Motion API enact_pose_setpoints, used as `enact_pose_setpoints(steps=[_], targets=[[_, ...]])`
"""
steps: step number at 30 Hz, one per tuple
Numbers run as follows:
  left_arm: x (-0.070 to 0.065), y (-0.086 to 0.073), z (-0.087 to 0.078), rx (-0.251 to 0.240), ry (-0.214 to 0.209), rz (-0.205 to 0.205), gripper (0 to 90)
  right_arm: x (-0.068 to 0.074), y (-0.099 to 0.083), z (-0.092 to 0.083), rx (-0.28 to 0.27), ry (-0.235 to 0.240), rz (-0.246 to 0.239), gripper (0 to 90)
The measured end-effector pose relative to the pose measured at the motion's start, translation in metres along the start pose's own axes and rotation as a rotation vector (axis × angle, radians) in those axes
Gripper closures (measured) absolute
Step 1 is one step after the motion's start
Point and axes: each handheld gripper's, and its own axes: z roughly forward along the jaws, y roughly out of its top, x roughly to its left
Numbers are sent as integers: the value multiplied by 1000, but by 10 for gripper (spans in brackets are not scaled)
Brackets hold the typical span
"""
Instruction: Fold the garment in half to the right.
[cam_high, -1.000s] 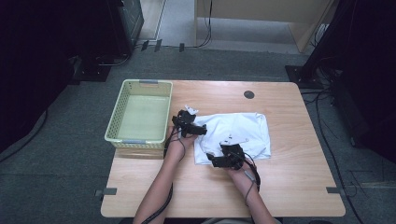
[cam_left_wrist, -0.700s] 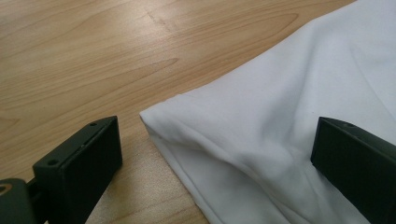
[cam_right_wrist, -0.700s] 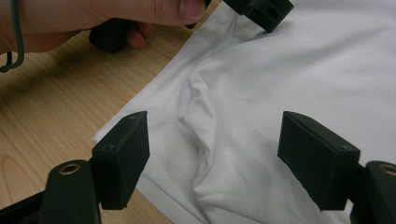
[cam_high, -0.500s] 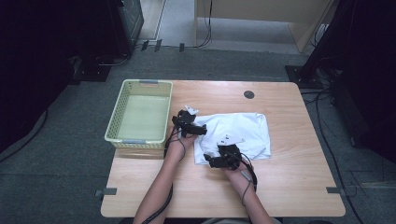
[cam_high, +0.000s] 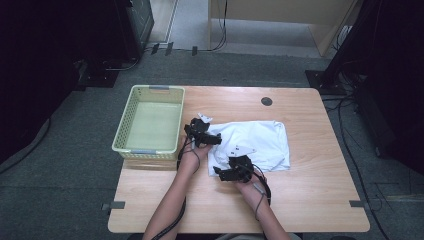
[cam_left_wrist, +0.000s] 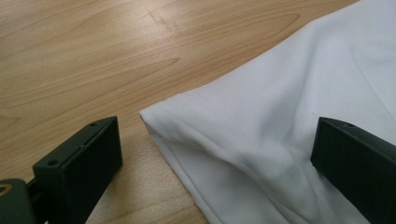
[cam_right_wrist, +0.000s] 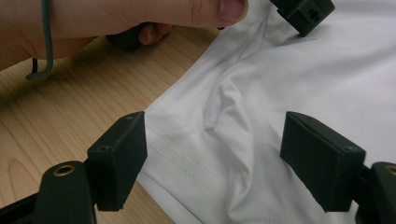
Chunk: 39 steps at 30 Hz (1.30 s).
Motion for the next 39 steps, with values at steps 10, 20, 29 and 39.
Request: enact_pose_setpoints(steps=[10,20,29,39], targets=[[0,0,0,-1,1,-1,19,8,0,8,18,-5,-57,176],[-1,0,0,-2,4,-4,19,12,-1,13,6,-48,-79,183],[-3,-2,-4,-43,-30,18,174,9,-1,10,-21,-74,-56,363],[-7,-3,-6,-67,-84,42,450,5,-1,10,-30,-69,-56,488]])
